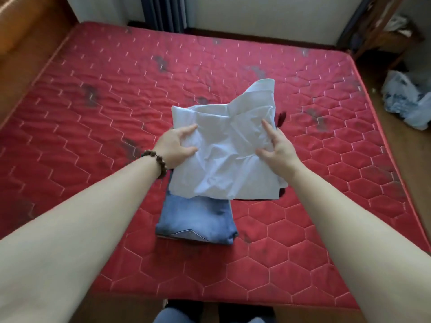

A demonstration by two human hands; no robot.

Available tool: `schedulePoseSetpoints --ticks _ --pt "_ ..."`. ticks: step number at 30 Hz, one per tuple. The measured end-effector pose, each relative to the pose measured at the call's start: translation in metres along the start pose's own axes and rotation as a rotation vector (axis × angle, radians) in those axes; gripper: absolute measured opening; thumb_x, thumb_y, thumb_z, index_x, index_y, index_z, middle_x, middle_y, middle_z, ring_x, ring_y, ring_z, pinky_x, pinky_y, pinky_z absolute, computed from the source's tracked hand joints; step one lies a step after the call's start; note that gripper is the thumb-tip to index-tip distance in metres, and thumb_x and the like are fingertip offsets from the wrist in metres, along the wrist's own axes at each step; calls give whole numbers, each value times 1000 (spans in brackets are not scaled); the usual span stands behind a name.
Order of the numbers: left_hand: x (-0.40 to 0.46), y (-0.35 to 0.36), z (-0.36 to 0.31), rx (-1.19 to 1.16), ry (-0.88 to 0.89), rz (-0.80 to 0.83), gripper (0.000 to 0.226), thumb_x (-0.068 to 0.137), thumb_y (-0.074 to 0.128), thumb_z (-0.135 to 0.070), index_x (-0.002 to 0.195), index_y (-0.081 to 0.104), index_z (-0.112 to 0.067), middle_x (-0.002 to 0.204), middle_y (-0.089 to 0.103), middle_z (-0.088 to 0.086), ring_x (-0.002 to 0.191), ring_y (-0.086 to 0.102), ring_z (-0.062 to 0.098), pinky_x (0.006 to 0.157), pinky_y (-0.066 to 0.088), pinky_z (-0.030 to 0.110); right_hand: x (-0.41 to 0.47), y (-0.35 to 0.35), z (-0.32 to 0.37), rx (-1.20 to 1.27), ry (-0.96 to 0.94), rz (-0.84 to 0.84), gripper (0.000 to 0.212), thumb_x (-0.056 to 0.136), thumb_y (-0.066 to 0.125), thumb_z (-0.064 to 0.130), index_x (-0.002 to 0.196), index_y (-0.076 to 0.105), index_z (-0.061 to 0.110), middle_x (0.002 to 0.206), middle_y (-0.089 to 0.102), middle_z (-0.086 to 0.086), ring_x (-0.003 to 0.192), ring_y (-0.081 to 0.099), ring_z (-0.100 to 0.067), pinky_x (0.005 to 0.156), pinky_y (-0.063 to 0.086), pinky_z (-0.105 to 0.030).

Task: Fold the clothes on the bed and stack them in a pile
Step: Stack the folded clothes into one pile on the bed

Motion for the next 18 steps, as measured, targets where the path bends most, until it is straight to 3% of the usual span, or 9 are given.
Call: schedulePoseSetpoints --ticks 3,6,9,13,18 --pt "-8 -34 34 11 -42 -16 63 80 72 -4 138 50 -14 131 58 4 115 58 15 103 41 26 4 44 20 69 -5 31 78 81 63 3 148 32 27 148 35 4 129 36 -2 98 23 -6" --pt "-20 -34 87 24 -107 2 64 80 72 -8 139 49 -18 130 59 3 114 59 16 103 43 30 -1 93 5 122 34 83 77 82 61 2 148 32 29 147 34 6 123 33 4 101 25 -10" --pt "-34 5 159 71 -215 75 66 81 72 -15 141 47 -25 129 59 10 114 59 26 101 45 39 -20 150 -44 142 116 158 76 84 60 2 148 30 32 140 35 14 123 33 4 98 27 -11" --pt "-59 77 239 86 -294 188 70 80 74 -22 142 44 -29 141 47 4 126 48 22 104 37 29 -66 211 -133 66 273 262 77 87 59 6 150 24 34 131 41 12 118 44 -7 90 31 -13" --pt "-74 111 270 77 -237 187 75 79 73 -22 143 37 -38 145 36 -2 131 38 19 106 31 27 -97 225 -186 11 364 243 81 86 58 9 148 19 43 121 43 12 96 46 -3 77 33 -8"
Point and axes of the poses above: each hand's wrist, its own x-axis towards the middle knuckle, its own y-axis out of the palm, z = x × y, the point moved 7 cm from there along x, towards the middle knuckle
